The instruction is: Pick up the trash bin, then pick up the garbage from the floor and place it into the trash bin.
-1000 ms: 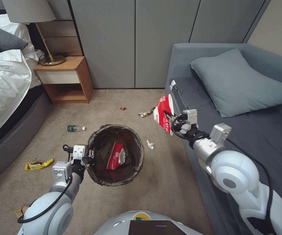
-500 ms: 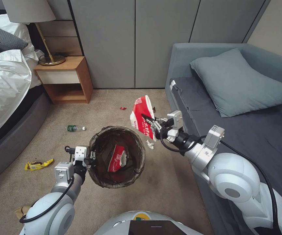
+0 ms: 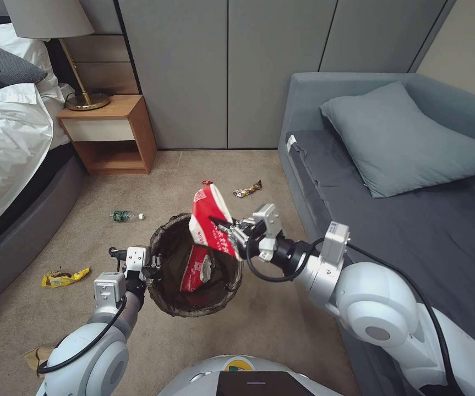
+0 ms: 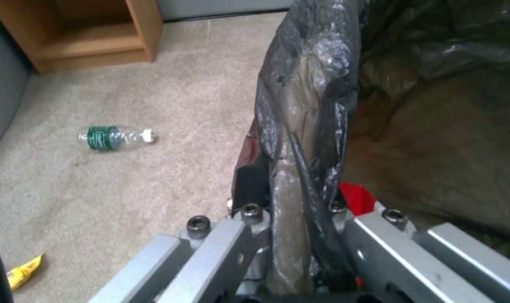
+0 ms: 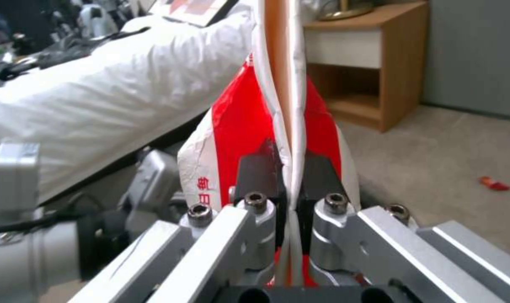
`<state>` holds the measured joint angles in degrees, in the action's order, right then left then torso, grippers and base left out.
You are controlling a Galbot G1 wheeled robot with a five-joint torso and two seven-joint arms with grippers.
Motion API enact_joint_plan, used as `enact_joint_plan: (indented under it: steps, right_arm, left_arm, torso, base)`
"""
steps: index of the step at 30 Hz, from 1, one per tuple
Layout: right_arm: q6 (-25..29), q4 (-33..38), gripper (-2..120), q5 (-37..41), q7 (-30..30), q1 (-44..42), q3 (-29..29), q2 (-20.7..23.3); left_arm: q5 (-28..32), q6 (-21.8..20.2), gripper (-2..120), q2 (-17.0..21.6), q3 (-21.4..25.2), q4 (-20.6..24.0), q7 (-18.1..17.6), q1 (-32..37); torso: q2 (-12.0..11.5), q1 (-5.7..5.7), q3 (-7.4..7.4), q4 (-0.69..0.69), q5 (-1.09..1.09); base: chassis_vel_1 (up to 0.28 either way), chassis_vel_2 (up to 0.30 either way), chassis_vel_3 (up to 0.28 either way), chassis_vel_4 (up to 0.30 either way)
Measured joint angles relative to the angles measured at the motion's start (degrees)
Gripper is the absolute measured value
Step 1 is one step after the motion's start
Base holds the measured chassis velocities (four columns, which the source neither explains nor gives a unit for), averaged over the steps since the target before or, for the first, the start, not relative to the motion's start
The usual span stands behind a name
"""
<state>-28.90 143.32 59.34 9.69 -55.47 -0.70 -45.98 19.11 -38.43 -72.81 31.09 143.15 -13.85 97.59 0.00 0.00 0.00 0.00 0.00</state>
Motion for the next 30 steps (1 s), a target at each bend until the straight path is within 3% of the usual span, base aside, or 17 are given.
enact_joint_plan:
  steps: [6,15,25,27,30]
  right_arm:
    - [-0.57,-2.09,0,-0.51,0.52,2.04,-6.24,-0.84]
    - [-1.53,-4.73,1,-1.99,0.83,2.86,-9.86,-2.95]
    - [-1.95,-5.73,34,-2.62,2.15,3.10,-10.44,-3.47]
    - [-1.72,-6.03,45,-2.82,2.35,2.92,-10.31,-3.52]
    - [-1.59,-6.12,52,-2.82,2.46,2.78,-9.65,-3.52]
  left_arm:
    - [-0.01,-0.39,3,-0.52,-0.04,0.02,-0.24,-0.13]
    - [-0.02,-0.79,3,-0.87,-0.16,0.06,-0.30,-0.15]
    - [0.02,-0.84,3,-1.03,0.01,0.08,-0.28,-0.01]
    - [0.02,-0.84,3,-1.11,0.02,0.08,-0.27,0.03]
    - [0.01,-0.84,3,-1.13,0.02,0.09,-0.27,0.05]
  torso:
    - [-0.01,0.00,0.00,0.01,0.00]
    - [0.00,0.00,0.00,0.00,0.00]
    - [0.00,0.00,0.00,0.00,0.00]
    - [-0.01,0.00,0.00,0.00,0.00]
    - [-0.01,0.00,0.00,0.00,0.00]
  base:
    - [0.000,0.000,0.000,0.000]
    - [0.000,0.000,0.000,0.000]
    - [0.000,0.000,0.000,0.000]
    - [0.000,0.000,0.000,0.000]
    - [0.000,0.000,0.000,0.000]
